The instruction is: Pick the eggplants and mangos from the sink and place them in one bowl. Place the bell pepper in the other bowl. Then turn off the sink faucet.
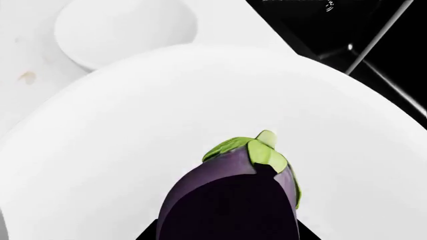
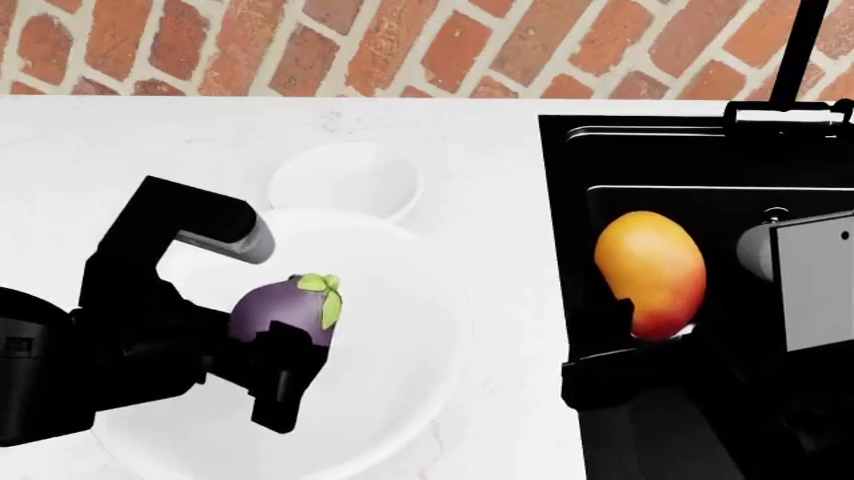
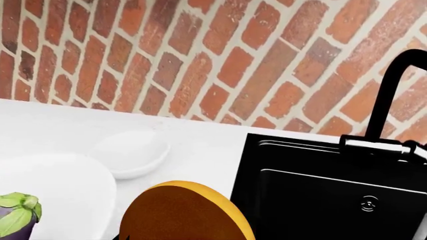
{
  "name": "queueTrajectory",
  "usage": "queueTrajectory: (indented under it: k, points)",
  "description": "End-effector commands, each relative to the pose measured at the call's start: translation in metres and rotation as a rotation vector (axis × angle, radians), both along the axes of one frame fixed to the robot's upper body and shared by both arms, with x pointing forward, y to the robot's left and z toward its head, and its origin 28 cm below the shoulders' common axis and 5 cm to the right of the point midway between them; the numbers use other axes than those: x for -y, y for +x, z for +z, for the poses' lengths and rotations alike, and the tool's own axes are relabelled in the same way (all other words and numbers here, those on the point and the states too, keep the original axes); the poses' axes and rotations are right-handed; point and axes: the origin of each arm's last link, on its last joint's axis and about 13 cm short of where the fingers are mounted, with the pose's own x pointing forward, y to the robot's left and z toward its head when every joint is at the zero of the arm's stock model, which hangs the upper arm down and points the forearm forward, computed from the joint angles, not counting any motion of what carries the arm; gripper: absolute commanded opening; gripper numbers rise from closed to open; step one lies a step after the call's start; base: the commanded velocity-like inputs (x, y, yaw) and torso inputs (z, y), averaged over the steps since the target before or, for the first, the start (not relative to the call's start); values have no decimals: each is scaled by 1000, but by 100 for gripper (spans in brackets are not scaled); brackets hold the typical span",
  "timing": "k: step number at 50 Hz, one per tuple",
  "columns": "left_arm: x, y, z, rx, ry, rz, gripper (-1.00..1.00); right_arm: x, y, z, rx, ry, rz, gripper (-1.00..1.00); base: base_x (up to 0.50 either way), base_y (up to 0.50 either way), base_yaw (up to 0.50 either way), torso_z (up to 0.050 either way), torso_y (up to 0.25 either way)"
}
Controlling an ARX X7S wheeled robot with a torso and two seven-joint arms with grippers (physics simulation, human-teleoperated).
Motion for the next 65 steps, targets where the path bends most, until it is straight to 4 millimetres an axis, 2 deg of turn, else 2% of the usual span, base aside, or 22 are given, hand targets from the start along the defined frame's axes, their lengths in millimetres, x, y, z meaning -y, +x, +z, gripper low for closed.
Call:
queueTrajectory:
  k: [1, 2, 3, 19, 26, 31, 34, 39, 44, 47, 54, 65]
  points:
    - [1, 1, 8, 24, -33, 10, -100, 1, -2, 1, 17, -13, 6, -100, 0, 0, 0, 0, 0]
    - [0, 1, 9, 24, -33, 9, -100, 1, -3, 1, 18, -12, 6, -100, 0, 0, 0, 0, 0]
    - [1, 1, 9, 30, -33, 10, 100, 1, -3, 1, 19, -7, 6, -100, 0, 0, 0, 0, 0]
    - [3, 1, 31, 105, -26, -17, 100, 0, 1, -4, 6, 13, 11, -100, 0, 0, 0, 0, 0]
    - [-4, -2, 54, 183, -57, 5, 100, -3, 11, 13, 9, 19, 23, -100, 0, 0, 0, 0, 1]
    - [-21, -12, 74, 298, -77, 55, 100, -9, 21, 29, 15, 19, 45, -100, 0, 0, 0, 0, 0]
    - [-30, -18, 72, 328, -58, 98, 100, -14, 28, 31, 6, 16, 69, -100, 0, 0, 0, 0, 0]
    - [-41, -33, 58, 405, 1, 204, 100, -26, 49, 51, -46, -32, 156, -100, 0, 0, 0, 0, 0]
    - [-52, -45, 55, 430, -34, 266, 100, -37, 65, 64, -102, -55, 233, -100, 0, 0, 0, 0, 0]
    - [-63, -62, 50, 438, -38, 319, 100, -47, 72, 71, -133, -68, 295, -100, 0, 0, 0, 0, 0]
    - [-76, -83, 50, 498, -24, 396, 100, -77, 81, 75, -231, -108, 485, -100, 0, 0, 0, 0, 0]
    - [-89, -89, 41, 525, 5, 488, 100, -104, 88, 66, -319, -89, 614, -100, 0, 0, 0, 0, 0]
